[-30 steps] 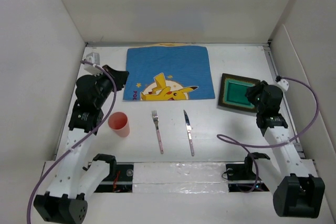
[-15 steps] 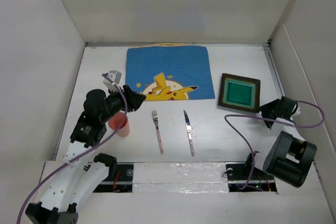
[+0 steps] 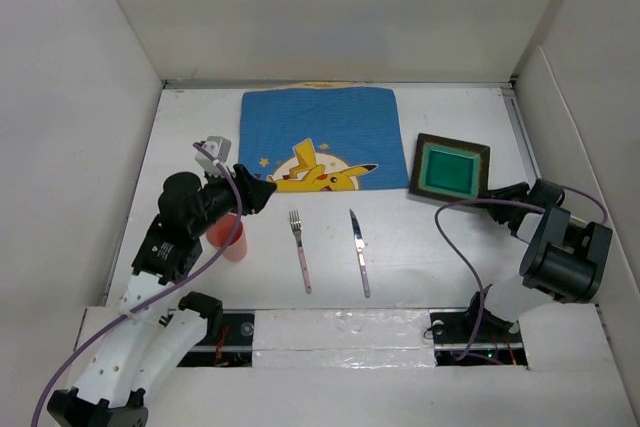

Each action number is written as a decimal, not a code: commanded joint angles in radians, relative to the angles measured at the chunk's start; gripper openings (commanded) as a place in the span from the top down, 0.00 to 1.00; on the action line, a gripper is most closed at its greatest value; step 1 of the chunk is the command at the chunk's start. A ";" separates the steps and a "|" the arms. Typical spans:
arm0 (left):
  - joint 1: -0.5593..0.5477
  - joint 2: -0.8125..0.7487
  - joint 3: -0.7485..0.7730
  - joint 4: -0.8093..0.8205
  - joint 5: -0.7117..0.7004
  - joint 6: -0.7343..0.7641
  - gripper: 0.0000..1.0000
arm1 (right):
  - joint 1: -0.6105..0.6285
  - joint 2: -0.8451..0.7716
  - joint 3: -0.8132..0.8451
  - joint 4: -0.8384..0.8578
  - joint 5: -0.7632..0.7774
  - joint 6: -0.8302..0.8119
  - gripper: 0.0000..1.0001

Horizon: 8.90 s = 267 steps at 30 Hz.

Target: Set the dinner table for one person

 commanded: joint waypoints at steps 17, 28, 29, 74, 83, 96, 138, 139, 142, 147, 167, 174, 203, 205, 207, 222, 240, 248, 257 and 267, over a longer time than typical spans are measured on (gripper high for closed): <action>-0.002 0.018 0.015 0.015 -0.042 0.022 0.61 | -0.057 -0.480 -0.065 0.056 -0.062 0.021 1.00; 0.030 0.048 0.009 0.030 -0.014 0.019 0.61 | -0.057 -0.580 0.042 -0.024 -0.251 -0.065 1.00; 0.030 0.044 0.007 0.030 -0.013 0.017 0.61 | -0.057 -0.573 0.028 -0.013 -0.271 -0.063 1.00; 0.030 0.073 0.003 0.049 0.032 0.011 0.61 | 0.054 -0.076 -0.049 -0.010 -0.126 -0.301 0.28; 0.030 0.070 0.003 0.047 0.027 0.013 0.61 | 0.074 0.110 -0.038 0.160 -0.150 -0.163 0.54; 0.030 0.084 0.007 0.044 0.018 0.013 0.61 | 0.057 -0.382 -0.029 -0.038 0.072 -0.114 1.00; 0.039 0.065 0.009 0.042 -0.037 0.008 0.61 | 0.865 0.784 1.207 0.280 -0.179 0.273 1.00; 0.039 0.068 0.009 0.041 -0.036 0.007 0.61 | 0.865 0.793 1.209 0.274 -0.173 0.270 1.00; 0.039 0.061 0.004 0.042 -0.033 0.008 0.61 | 0.865 0.804 1.192 0.271 -0.176 0.273 1.00; 0.039 0.067 0.004 0.044 -0.029 0.007 0.61 | 0.856 0.819 1.187 0.222 -0.186 0.253 1.00; 0.039 0.056 0.009 0.039 -0.069 0.004 0.61 | 0.819 0.646 1.318 -0.413 0.084 -0.198 0.39; 0.039 -0.063 0.026 0.039 -0.189 -0.015 1.00 | 1.009 0.307 1.033 -0.338 0.212 -0.494 1.00; 0.005 -0.418 -0.011 0.107 -0.663 -0.075 0.47 | 1.671 0.612 1.379 -0.635 0.367 -0.634 0.43; 0.005 -0.416 -0.010 0.104 -0.662 -0.075 0.47 | 1.671 0.636 1.399 -0.639 0.366 -0.623 0.43; 0.005 -0.424 -0.011 0.107 -0.657 -0.075 0.47 | 1.680 0.639 1.416 -0.662 0.410 -0.619 0.45; -0.004 -0.430 -0.002 0.092 -0.680 -0.087 0.47 | 1.721 0.440 1.263 -0.561 0.568 -0.606 0.49; -0.004 -0.452 0.003 0.073 -0.727 -0.108 0.47 | 1.703 0.566 1.335 -0.483 0.536 -0.493 1.00; -0.004 -0.447 -0.008 0.101 -0.655 -0.088 0.47 | 1.445 0.443 1.403 -0.524 0.550 -0.572 1.00; -0.004 -0.435 -0.011 0.108 -0.632 -0.082 0.47 | 1.002 0.611 1.681 -0.717 0.565 -0.608 1.00; -0.004 -0.429 -0.011 0.108 -0.625 -0.081 0.47 | 0.830 0.826 1.898 -0.866 0.579 -0.637 1.00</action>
